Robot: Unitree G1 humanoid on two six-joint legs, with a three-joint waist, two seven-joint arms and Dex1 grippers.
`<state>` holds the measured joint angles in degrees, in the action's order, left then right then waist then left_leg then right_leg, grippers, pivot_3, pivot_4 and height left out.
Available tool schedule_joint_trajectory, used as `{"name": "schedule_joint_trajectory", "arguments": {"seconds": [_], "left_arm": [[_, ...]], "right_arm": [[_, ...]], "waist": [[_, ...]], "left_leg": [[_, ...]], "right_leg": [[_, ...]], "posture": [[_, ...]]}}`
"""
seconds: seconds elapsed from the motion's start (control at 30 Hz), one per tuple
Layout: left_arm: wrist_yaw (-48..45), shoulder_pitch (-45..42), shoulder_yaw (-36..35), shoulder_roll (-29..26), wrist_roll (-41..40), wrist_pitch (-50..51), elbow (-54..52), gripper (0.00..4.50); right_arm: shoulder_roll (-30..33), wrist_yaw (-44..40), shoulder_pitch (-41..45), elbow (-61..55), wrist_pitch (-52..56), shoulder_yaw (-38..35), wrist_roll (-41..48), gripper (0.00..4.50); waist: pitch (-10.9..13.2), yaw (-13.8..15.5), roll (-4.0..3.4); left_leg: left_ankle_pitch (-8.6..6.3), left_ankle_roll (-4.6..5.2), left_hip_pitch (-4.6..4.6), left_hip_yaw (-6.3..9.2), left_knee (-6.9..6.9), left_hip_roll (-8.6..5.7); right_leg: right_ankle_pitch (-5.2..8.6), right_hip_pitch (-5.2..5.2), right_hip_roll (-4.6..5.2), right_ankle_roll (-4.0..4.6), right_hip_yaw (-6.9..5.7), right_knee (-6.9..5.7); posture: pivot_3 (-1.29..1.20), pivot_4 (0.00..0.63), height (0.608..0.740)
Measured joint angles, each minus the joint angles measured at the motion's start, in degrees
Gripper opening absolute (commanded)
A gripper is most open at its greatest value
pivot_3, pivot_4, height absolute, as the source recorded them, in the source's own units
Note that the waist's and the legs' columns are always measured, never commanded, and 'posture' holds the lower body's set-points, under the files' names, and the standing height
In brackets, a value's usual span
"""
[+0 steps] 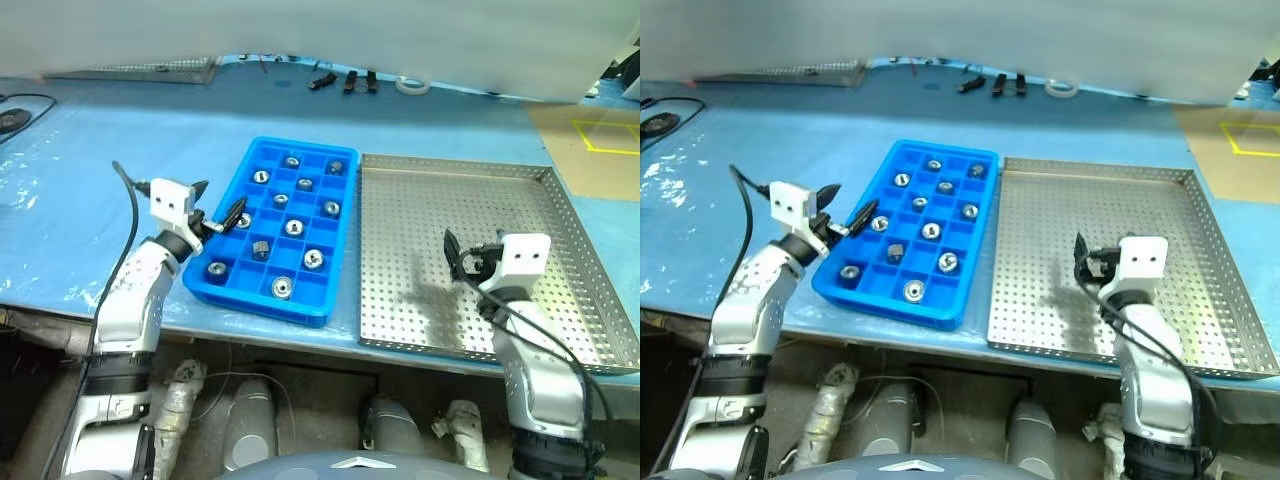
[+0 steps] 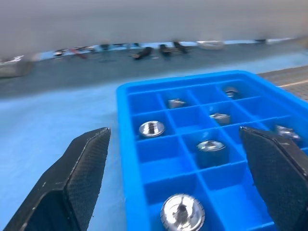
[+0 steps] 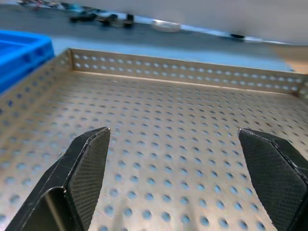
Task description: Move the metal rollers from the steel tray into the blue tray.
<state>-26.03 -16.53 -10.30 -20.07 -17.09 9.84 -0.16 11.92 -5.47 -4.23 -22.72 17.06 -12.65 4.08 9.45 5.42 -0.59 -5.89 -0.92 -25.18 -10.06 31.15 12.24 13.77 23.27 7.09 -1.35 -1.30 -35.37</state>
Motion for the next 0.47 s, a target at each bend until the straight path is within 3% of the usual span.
{"name": "schedule_joint_trajectory", "arguments": {"seconds": [0.07, 0.3, 0.47], "left_arm": [[3.10, 1.34, -1.36, 1.45, 0.69, -2.09, -0.17, 4.50], [10.56, 8.65, -5.63, 4.99, 2.04, -7.30, -3.08, 4.50], [13.54, 11.75, -5.44, 7.83, 2.47, -7.53, -5.04, 4.50]], "right_arm": [[-0.54, 2.18, -2.42, -0.29, -4.38, 1.37, -3.78, 4.47], [-2.28, 10.83, -9.22, 1.48, -14.17, 0.67, -12.62, 4.47], [-3.85, 13.03, -10.46, 2.92, -16.13, 1.13, -14.57, 4.47]], "waist": [[0.00, -0.13, 0.00], [-0.13, -0.05, 0.22], [-0.15, -0.14, 0.31]], "left_leg": [[0.00, 0.00, 0.02, 0.00, -0.02, 0.00], [-0.09, 0.12, -0.01, 0.00, -0.19, -0.02], [-0.13, 0.19, 0.03, 0.01, -0.19, -0.13]], "right_leg": [[0.23, -0.01, 0.00, -0.41, 0.01, 0.05], [0.18, -0.17, -0.01, -0.57, 0.01, 0.57], [0.11, -0.20, -0.01, -0.76, 0.02, 0.61]], "posture": [[-0.03, 0.150, 0.740], [0.00, 0.150, 0.740], [0.01, 0.150, 0.740]]}}
